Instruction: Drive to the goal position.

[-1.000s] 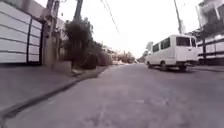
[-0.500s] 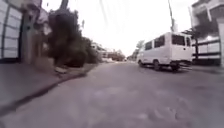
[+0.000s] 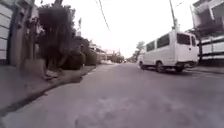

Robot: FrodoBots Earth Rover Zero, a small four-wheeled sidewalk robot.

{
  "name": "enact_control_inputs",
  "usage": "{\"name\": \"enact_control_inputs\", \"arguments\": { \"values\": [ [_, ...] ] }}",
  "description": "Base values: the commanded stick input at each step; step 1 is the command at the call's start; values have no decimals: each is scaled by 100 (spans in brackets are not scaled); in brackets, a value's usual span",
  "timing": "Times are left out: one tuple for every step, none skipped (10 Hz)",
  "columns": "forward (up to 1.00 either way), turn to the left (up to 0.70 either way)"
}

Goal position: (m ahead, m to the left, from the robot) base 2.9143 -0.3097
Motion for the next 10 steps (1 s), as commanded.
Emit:
{"name": "enact_control_inputs", "arguments": {
  "values": [
    [100, 0],
    [100, 0],
    [100, 0],
    [100, 0],
    [100, 0],
    [100, 0],
    [100, 0],
    [100, 0],
    [100, 0],
    [100, 0]
  ]
}}
